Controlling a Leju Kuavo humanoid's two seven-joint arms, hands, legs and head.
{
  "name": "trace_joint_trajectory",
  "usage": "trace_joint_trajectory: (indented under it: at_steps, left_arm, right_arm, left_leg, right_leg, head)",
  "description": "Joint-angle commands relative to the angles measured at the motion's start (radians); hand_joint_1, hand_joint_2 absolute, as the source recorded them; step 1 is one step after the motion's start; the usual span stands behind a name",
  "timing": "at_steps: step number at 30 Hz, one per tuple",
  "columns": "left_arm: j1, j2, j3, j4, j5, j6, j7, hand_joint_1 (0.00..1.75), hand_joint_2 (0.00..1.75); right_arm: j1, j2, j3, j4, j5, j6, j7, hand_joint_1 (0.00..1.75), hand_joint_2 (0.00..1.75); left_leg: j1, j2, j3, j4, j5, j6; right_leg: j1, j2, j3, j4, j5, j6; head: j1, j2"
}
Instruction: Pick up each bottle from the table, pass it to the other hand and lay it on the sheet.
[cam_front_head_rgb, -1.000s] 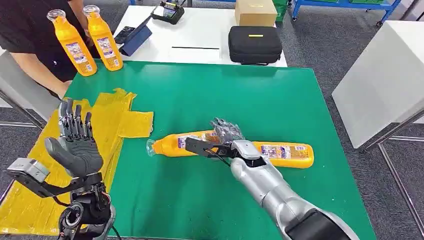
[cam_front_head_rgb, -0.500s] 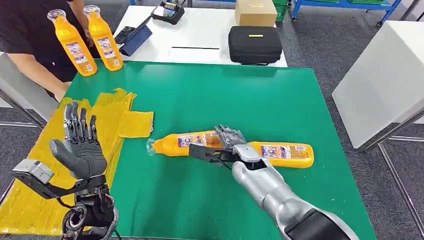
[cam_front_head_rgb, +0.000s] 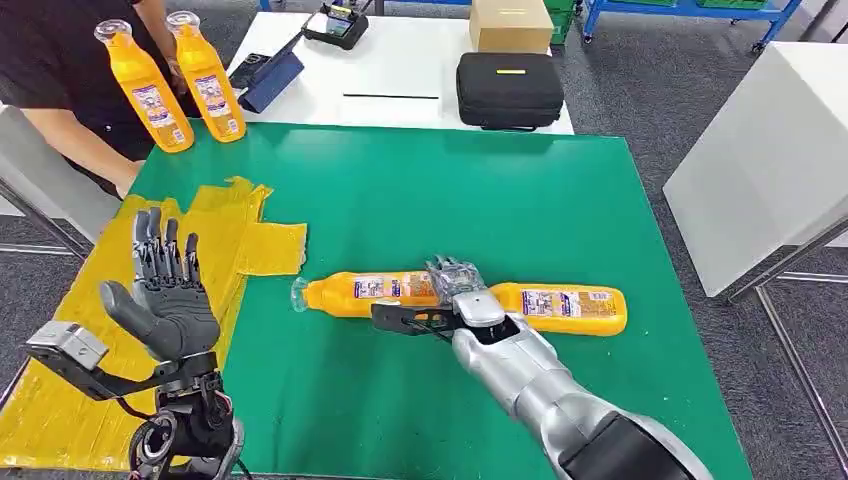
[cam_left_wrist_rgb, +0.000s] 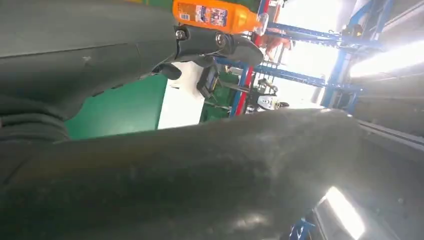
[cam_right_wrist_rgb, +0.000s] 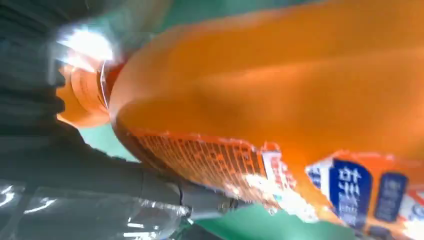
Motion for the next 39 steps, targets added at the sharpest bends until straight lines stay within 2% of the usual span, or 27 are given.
trace_joint_trajectory:
  at_steps: [1,17,39]
  left_arm:
    - [-0.030,-0.016,0.016,0.045,-0.007,-0.032,0.003,0.00,0.00]
    - [-0.075,-0.032,0.001,0.089,-0.025,-0.066,0.008,0.00,0.00]
    - [-0.125,-0.050,-0.005,0.136,-0.017,-0.085,0.016,0.00,0.00]
  right_arm:
    - [-0.064,0.025,0.028,0.048,0.009,-0.055,0.006,0.00,1.75]
    - [-0.068,0.024,-0.012,0.034,0.001,-0.099,-0.003,0.00,1.75]
    - [-0.035,0.052,-0.034,0.062,0.002,-0.060,-0.042,0.00,1.75]
  left_leg:
    - [-0.001,-0.001,0.004,0.000,-0.002,-0.001]
    - [-0.001,-0.003,0.002,0.000,-0.001,-0.001]
    - [-0.001,-0.003,0.004,-0.001,-0.001,-0.001]
  right_leg:
    - [-0.002,0.000,0.003,0.002,-0.003,-0.001]
    - [-0.001,-0.002,0.002,0.002,-0.002,-0.001]
    - [-0.001,-0.001,0.003,0.001,-0.002,-0.001]
  head:
    - [0.000,0.000]
    - [0.000,0.000]
    - [0.000,0.000]
